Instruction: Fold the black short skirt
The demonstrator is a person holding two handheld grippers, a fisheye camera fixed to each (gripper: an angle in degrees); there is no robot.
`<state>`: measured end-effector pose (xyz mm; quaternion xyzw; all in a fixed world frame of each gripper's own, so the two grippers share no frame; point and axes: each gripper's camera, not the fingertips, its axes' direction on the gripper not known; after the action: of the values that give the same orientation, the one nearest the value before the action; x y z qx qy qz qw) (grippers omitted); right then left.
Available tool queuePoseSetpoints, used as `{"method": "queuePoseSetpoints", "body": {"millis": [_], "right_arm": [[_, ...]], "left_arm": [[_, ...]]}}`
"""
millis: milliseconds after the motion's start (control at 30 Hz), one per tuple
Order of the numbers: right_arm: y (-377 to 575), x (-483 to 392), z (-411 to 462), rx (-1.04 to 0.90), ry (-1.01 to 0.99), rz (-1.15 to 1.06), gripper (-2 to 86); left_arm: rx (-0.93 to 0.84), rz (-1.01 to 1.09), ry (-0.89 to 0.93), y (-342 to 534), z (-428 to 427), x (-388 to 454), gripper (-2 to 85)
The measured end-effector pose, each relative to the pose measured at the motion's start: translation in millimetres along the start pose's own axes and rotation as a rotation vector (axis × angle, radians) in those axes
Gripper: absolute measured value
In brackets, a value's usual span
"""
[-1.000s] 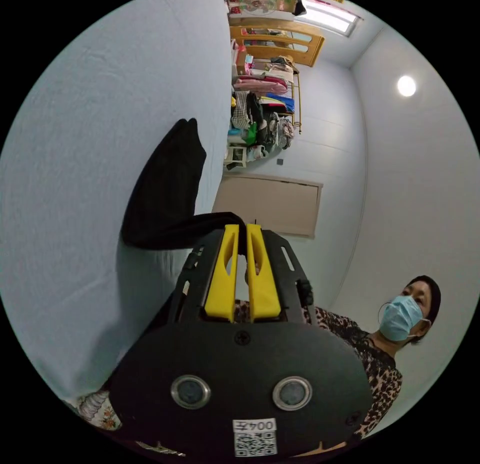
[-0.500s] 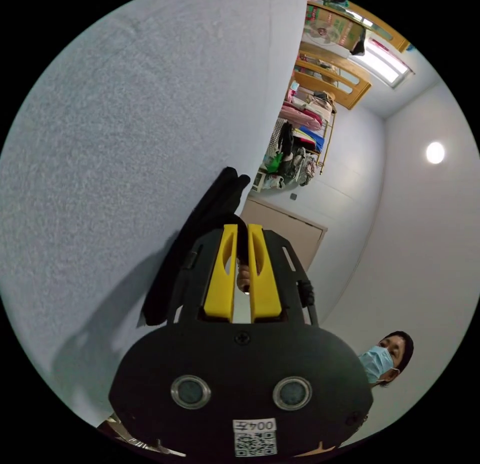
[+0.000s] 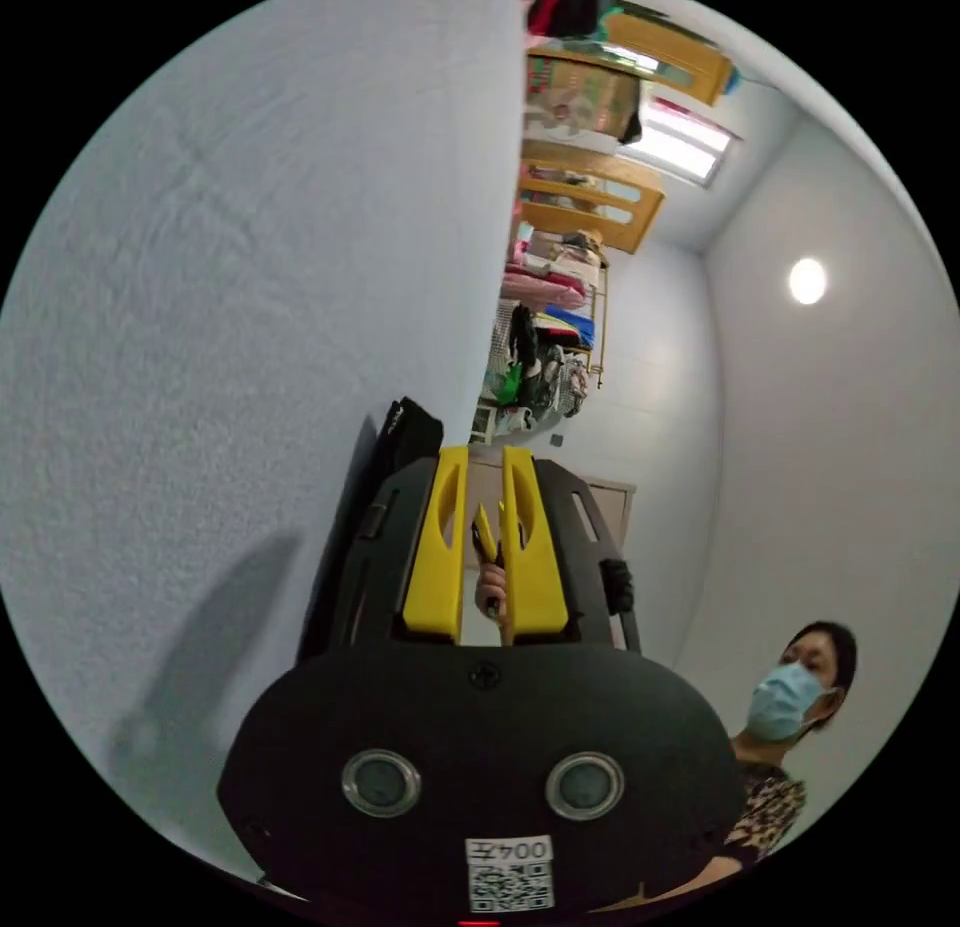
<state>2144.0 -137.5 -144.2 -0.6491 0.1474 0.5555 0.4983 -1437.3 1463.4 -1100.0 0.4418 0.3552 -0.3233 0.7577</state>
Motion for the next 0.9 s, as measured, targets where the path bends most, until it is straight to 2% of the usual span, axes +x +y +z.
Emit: {"method": "queuePoseSetpoints", "body": {"millis": [100, 167, 367, 467, 633, 900], "right_arm": [[30, -52, 19, -0.068, 0.193, -0.227, 8.8], [71, -79, 45, -0.158, 0.354, -0.379, 10.0], [176, -87, 112, -0.313, 0.645, -0.538, 11.0], [212, -93, 147, -0.37, 0.755, -0.601, 11.1], [246, -115, 202, -0.412, 0.92, -0.735, 10.8], [280, -157, 282, -0.457, 1.013, -0.9, 7.7]], "left_arm": [[0.014, 0.2, -0.042, 24, -2, 25, 6.2], [-0.033, 0.356, -0.164, 54, 2, 40, 6.4], [-0.268, 0.61, -0.564, 145, 42, 31, 7.5], [-0.342, 0.683, -0.668, 181, 72, 22, 8.7], [-0.385, 0.777, -0.776, 214, 126, 16, 10.0], [-0.43, 0.865, -0.857, 243, 196, 14, 9.0]]}}
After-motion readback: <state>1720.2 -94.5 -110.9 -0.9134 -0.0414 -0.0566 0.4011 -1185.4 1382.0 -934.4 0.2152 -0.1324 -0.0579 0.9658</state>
